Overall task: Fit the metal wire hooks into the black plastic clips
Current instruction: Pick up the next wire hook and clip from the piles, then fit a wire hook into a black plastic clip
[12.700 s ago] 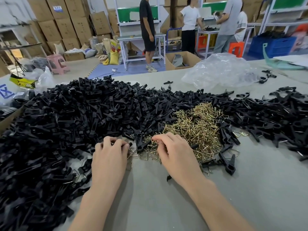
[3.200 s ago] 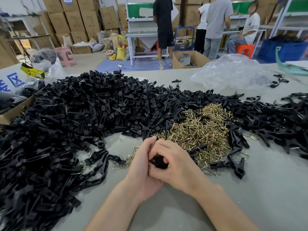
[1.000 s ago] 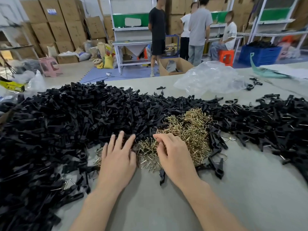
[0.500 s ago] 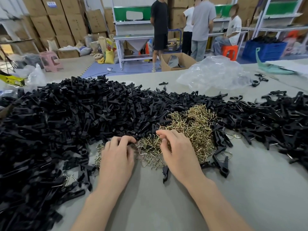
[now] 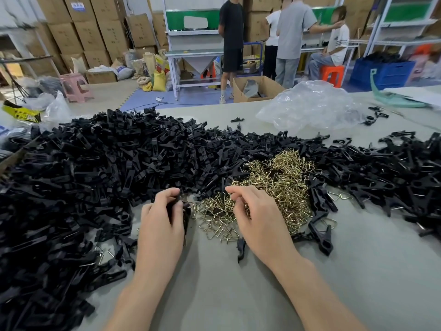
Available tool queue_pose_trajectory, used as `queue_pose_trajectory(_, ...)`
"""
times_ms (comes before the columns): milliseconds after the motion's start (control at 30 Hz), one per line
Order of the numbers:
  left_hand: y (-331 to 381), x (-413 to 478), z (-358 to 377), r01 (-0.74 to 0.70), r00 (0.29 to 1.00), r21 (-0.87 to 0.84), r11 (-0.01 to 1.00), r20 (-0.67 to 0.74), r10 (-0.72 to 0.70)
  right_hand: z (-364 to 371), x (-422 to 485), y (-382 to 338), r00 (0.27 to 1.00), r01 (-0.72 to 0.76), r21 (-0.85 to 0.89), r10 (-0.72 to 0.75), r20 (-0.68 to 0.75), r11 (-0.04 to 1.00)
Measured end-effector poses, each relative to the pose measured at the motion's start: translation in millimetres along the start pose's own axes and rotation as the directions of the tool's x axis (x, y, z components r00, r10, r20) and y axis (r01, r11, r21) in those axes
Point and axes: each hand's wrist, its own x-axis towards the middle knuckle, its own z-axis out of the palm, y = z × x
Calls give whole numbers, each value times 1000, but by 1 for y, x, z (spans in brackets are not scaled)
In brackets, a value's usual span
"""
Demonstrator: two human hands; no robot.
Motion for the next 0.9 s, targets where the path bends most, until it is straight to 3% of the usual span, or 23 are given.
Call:
queue_pose_trajectory(100, 4, 2, -4, 80, 994, -162, 984, -55, -90, -1, 0, -1, 999, 23, 56, -21, -31, 998)
queue_pose_trajectory(167, 13, 2, -6, 137, 987, -356, 924, -31, -158, -2, 0, -4, 999, 33, 136, -29, -30, 990)
queue_pose_trajectory(300, 36, -5, -4, 318, 947, -723, 613, 209, -245, -1, 0, -9, 996, -24, 309, -6, 94, 951)
queue_pose_trajectory(367, 43, -11, 2, 385, 923, -763, 518, 310, -229, 1, -1, -10, 987, -21, 337, -34, 156, 941)
queue_pose_trajectory(467, 46, -15, 8, 395, 916, -765, 509, 368, -159, 2, -2, -9, 984, -31, 402, -42, 174, 915)
queue_pose_trajectory(667, 37, -12, 9, 418, 907, -772, 479, 386, -171, 1, 0, -8, 971, -152, 516, 29, 238, 843)
queue_pose_trajectory(733, 35, -11, 8, 409, 910, -739, 535, 370, -185, 2, 0, -7, 968, -152, 486, 31, 249, 861)
queue_pose_trajectory(833, 25, -7, 6, 264, 961, -481, 836, 206, -185, 3, -1, -5, 969, -144, 443, 36, 243, 885)
queue_pose_trajectory(900, 18, -5, 2, 202, 978, -346, 916, 129, -167, 3, -1, -4, 973, -145, 437, 47, 228, 888)
